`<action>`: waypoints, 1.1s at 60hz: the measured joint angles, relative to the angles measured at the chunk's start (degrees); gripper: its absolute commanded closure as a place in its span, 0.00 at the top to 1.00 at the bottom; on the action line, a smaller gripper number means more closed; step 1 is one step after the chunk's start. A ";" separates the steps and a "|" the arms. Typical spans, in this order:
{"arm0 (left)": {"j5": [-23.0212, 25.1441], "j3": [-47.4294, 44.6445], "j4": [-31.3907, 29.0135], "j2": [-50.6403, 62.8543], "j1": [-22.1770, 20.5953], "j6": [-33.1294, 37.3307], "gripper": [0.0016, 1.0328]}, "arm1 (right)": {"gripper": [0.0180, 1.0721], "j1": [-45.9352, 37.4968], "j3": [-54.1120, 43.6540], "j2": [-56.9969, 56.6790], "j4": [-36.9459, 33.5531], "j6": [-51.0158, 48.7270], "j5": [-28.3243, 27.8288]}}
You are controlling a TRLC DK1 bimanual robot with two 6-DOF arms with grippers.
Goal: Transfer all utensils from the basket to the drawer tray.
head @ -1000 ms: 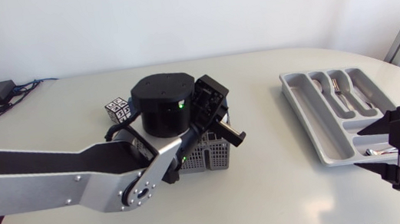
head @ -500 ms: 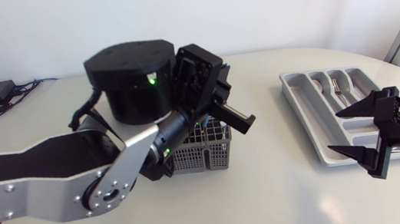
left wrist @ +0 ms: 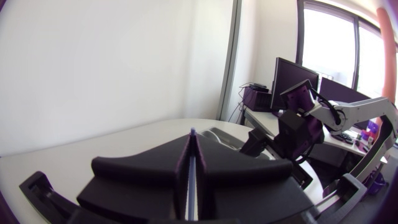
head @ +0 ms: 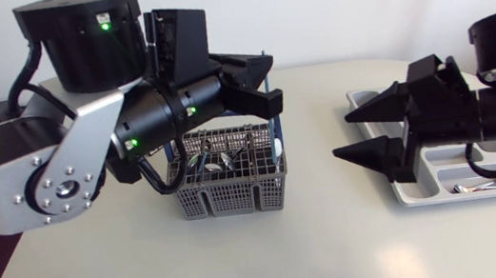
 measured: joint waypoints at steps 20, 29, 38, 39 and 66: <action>14.84 4.57 -3.63 5.64 6.64 -10.32 0.05 | 0.67 9.29 11.08 11.47 1.81 12.02 0.00; 17.40 4.87 -3.69 6.73 7.72 -12.15 0.05 | 0.49 12.33 14.53 15.34 1.75 14.27 -0.13; 18.16 5.05 -3.63 6.73 7.72 -12.72 0.05 | 0.28 13.25 16.46 17.92 1.09 15.21 -0.50; 18.18 5.05 -3.63 6.73 7.72 -12.79 0.05 | 0.25 13.29 16.63 18.08 0.85 15.32 -0.76; 18.23 5.53 -2.99 6.73 8.59 -13.38 0.51 | 0.05 13.68 17.29 18.75 -1.55 15.78 -3.89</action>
